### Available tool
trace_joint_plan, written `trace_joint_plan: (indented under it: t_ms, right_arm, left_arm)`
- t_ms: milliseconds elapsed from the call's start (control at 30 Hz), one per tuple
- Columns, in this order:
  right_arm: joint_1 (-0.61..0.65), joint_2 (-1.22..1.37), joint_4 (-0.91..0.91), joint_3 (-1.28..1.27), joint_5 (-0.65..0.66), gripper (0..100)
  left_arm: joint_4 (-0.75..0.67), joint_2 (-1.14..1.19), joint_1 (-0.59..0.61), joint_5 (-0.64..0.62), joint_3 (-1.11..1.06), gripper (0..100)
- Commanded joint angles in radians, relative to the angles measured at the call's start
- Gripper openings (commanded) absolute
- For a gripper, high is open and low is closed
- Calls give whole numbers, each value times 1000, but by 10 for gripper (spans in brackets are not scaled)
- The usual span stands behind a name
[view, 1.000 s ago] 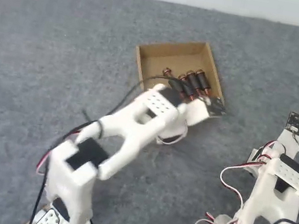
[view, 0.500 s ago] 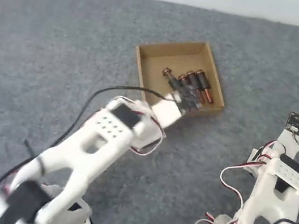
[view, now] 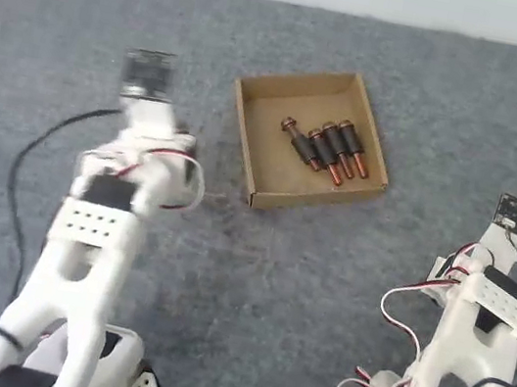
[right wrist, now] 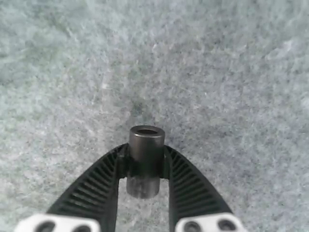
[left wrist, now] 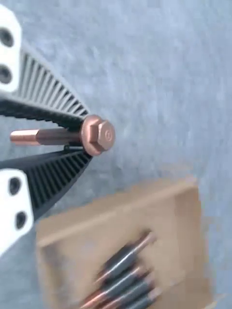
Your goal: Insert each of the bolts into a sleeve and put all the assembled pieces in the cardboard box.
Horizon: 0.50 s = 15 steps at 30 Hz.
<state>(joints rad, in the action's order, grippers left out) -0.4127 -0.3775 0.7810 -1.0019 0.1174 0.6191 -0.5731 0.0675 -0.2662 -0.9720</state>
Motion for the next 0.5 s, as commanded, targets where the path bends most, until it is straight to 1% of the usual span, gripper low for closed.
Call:
trace_joint_plan:
  t_ms: [0, 133, 300, 367, 467]
  right_arm:
    - [62, -42, -28, 8, 3, 9]
    - [101, -42, -42, 11, 6, 9]
    - [77, -42, -265, 9, 15, 9]
    - [70, -42, -349, 12, 66, 9]
    - [76, -42, -469, 12, 187, 9]
  left_arm:
    - [-118, -55, 54, -31, -70, 10]
    - [-215, -55, 101, 52, -185, 10]
    - [-229, -55, 187, 95, -260, 10]
    - [-229, -55, 221, 115, -285, 10]
    - [-229, -55, 247, 157, -325, 10]
